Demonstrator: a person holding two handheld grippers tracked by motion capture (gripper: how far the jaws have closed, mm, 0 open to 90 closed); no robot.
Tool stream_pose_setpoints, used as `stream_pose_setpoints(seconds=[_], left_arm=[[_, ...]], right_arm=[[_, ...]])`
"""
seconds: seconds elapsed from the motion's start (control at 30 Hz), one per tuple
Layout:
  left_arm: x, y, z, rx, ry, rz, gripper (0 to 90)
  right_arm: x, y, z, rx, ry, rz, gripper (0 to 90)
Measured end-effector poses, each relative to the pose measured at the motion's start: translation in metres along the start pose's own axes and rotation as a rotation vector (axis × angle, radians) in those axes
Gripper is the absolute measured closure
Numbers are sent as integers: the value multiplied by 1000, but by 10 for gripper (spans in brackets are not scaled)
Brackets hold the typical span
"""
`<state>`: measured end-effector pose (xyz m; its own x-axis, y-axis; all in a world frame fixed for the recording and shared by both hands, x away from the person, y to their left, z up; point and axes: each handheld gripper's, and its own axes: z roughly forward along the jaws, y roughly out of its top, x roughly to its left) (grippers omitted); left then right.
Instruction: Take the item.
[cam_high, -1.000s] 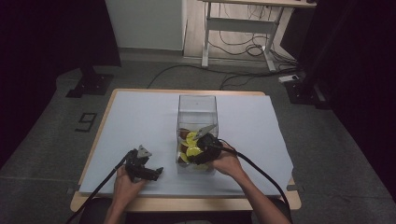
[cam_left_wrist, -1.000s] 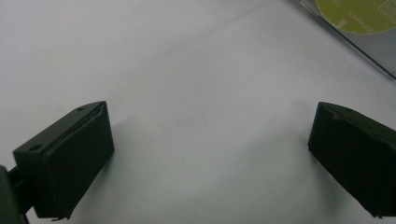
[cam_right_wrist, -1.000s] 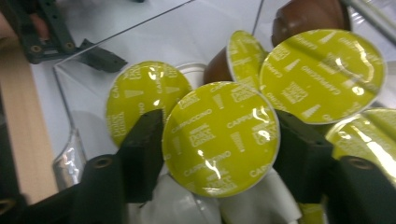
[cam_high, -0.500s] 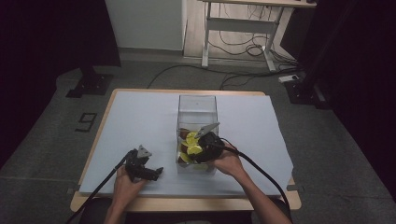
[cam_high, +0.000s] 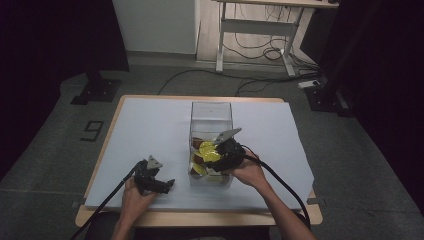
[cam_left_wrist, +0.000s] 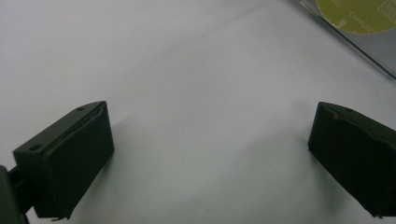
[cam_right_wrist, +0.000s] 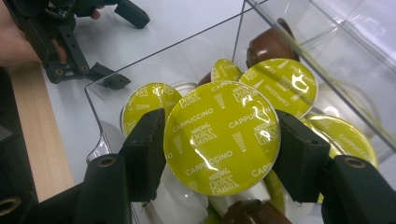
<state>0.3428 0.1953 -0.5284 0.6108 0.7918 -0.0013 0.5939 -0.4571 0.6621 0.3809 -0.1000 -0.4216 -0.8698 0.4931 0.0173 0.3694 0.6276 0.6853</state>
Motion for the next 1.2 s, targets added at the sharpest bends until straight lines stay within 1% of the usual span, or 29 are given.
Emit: stream_pose_setpoints(seconds=[0.07, 0.53, 0.67, 1.2], left_arm=[[0, 0, 0, 0, 0, 0, 0], [0, 0, 0, 0, 0, 0, 0], [0, 0, 0, 0, 0, -1, 0], [0, 0, 0, 0, 0, -2, 0]], right_arm=[[-1, 0, -3, -6, -4, -4, 399], [-6, 1, -22, -36, -22, 10, 399], [-8, 1, -28, -39, -36, 17, 400], [-18, -4, -49, -44, -88, 22, 400]])
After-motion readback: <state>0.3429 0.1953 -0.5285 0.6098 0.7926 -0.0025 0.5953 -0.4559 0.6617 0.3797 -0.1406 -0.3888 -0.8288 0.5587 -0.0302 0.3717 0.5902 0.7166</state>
